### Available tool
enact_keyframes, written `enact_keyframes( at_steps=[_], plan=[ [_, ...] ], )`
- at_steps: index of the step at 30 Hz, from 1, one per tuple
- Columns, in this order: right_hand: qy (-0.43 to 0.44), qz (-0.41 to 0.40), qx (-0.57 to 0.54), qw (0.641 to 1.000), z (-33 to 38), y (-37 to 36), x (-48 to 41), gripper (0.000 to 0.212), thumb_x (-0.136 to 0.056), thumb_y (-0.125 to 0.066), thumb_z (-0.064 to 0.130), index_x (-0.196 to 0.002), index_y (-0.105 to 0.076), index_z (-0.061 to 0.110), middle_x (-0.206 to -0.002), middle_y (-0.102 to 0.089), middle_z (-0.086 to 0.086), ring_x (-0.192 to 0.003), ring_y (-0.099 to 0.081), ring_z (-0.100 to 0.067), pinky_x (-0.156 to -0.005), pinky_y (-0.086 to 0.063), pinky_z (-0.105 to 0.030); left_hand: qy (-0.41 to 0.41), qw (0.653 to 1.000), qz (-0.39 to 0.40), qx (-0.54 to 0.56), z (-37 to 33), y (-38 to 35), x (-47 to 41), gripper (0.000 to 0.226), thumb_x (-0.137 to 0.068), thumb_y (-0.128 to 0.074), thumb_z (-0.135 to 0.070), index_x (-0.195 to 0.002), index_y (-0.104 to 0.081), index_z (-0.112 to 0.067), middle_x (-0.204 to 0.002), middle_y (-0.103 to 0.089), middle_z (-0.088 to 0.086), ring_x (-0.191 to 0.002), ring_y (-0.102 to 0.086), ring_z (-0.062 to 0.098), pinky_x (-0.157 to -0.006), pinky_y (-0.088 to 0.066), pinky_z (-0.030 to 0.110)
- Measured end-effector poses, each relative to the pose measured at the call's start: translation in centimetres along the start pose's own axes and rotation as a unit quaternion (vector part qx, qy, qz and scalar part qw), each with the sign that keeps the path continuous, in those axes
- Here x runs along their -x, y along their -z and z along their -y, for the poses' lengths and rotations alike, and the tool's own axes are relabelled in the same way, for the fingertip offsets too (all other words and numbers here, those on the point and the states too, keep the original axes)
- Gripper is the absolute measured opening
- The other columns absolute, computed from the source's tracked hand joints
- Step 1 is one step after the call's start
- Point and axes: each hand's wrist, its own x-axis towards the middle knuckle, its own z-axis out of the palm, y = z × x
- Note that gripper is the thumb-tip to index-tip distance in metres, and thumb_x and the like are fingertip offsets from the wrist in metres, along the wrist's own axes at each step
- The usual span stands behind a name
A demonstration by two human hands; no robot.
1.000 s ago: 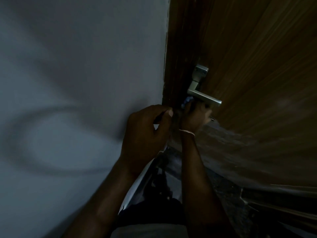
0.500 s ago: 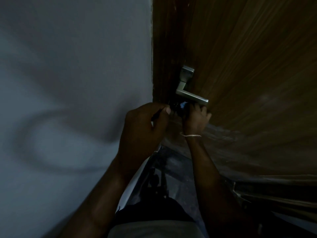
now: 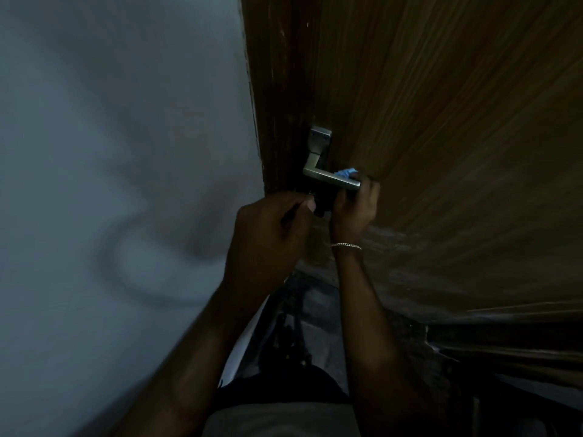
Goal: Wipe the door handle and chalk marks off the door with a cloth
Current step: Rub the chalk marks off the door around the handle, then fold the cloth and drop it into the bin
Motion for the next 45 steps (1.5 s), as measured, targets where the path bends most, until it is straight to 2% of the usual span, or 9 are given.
enact_keyframes(
  at_steps=[4, 8, 11, 16, 23, 29, 33, 38, 45],
  plan=[
    [-0.023, -0.018, -0.026, 0.999, -1.1, 0.0, 0.1, 0.012, -0.093, -0.064, 0.01, -0.101, -0.072, 0.009, -0.092, -0.07, -0.004, -0.082, -0.065, -0.015, -0.072, -0.053, -0.03, 0.001, 1.0, -0.003, -0.004, 0.1, 0.4, 0.7, 0.013, -0.098, -0.064, -0.012, -0.096, -0.077, -0.009, -0.081, -0.075, 0.006, -0.075, -0.071, 0.016, -0.069, -0.056, 0.038],
    [-0.089, -0.075, -0.103, 0.988, 0.7, -0.9, 0.2, 0.023, -0.092, -0.067, 0.01, -0.1, -0.069, 0.032, -0.092, -0.069, 0.022, -0.085, -0.065, 0.005, -0.076, -0.054, -0.018, 0.012, 1.0, -0.002, -0.004, 0.4, 0.7, 1.2, 0.015, -0.1, -0.063, -0.011, -0.095, -0.076, -0.006, -0.081, -0.074, 0.006, -0.075, -0.071, 0.018, -0.069, -0.056, 0.041],
    [-0.139, 0.0, -0.067, 0.988, 0.1, -1.6, 1.6, 0.009, -0.094, -0.064, 0.012, -0.098, -0.071, 0.016, -0.095, -0.069, 0.01, -0.083, -0.061, 0.008, -0.078, -0.055, -0.026, 0.008, 1.0, 0.003, -0.001, -0.2, 0.8, 1.4, 0.015, -0.1, -0.063, -0.014, -0.096, -0.077, -0.009, -0.082, -0.075, 0.002, -0.076, -0.071, 0.012, -0.069, -0.057, 0.036],
    [-0.275, 0.013, -0.056, 0.96, -1.9, 1.0, 2.3, 0.011, -0.087, -0.065, 0.005, -0.094, -0.074, 0.004, -0.094, -0.073, -0.014, -0.09, -0.068, -0.029, -0.082, -0.055, -0.04, 0.025, 1.0, -0.006, -0.018, 0.5, 1.7, 1.8, 0.019, -0.102, -0.061, -0.02, -0.094, -0.077, -0.011, -0.08, -0.074, 0.001, -0.074, -0.07, 0.013, -0.067, -0.056, 0.04],
    [-0.239, 0.068, -0.193, 0.949, 2.6, 6.6, 4.1, 0.01, -0.083, -0.07, -0.003, -0.084, -0.066, 0.006, -0.08, -0.066, -0.002, -0.074, -0.061, -0.005, -0.073, -0.053, -0.023, 0.082, 0.996, 0.033, -0.015, 1.1, 1.7, 4.3, 0.018, -0.097, -0.066, -0.022, -0.11, -0.076, -0.015, -0.105, -0.076, -0.003, -0.093, -0.069, 0.002, -0.083, -0.061, 0.026],
    [-0.25, 0.213, -0.305, 0.894, 7.6, 11.3, 7.1, 0.01, -0.088, -0.073, 0.007, -0.097, -0.069, 0.008, -0.09, -0.074, -0.007, -0.076, -0.071, -0.015, -0.057, -0.055, -0.022, 0.134, 0.989, 0.058, 0.04, 0.5, 2.0, 6.6, 0.023, -0.092, -0.071, -0.029, -0.115, -0.071, -0.024, -0.106, -0.071, -0.017, -0.096, -0.068, -0.005, -0.084, -0.06, 0.022],
    [-0.169, 0.312, -0.316, 0.88, 10.4, 14.1, 9.2, 0.028, -0.088, -0.07, 0.014, -0.116, -0.069, 0.008, -0.109, -0.074, 0.008, -0.098, -0.072, -0.012, -0.073, -0.061, -0.024, 0.193, 0.977, 0.043, 0.077, -0.3, 2.8, 8.2, 0.039, -0.088, -0.076, -0.035, -0.124, -0.067, -0.025, -0.116, -0.069, -0.014, -0.103, -0.068, -0.002, -0.087, -0.058, 0.017],
    [-0.084, 0.408, -0.309, 0.855, 12.4, 16.6, 10.7, 0.03, -0.093, -0.064, 0.002, -0.122, -0.066, 0.007, -0.126, -0.068, -0.001, -0.117, -0.064, -0.013, -0.097, -0.055, -0.029, 0.208, 0.973, 0.024, 0.094, -1.2, 4.4, 11.6, 0.028, -0.094, -0.071, -0.022, -0.121, -0.07, -0.016, -0.108, -0.074, -0.009, -0.1, -0.071, 0.007, -0.086, -0.06, 0.024],
    [-0.117, 0.447, -0.334, 0.821, 13.4, 20.5, 14.5, 0.024, -0.09, -0.07, 0.005, -0.114, -0.07, 0.011, -0.104, -0.075, 0.005, -0.095, -0.073, -0.012, -0.073, -0.059, -0.022, 0.264, 0.95, -0.102, 0.135, -4.7, 5.9, 19.1, 0.018, -0.099, -0.064, -0.019, -0.091, -0.074, -0.005, -0.074, -0.075, 0.004, -0.07, -0.074, 0.015, -0.064, -0.059, 0.024]
  ],
)
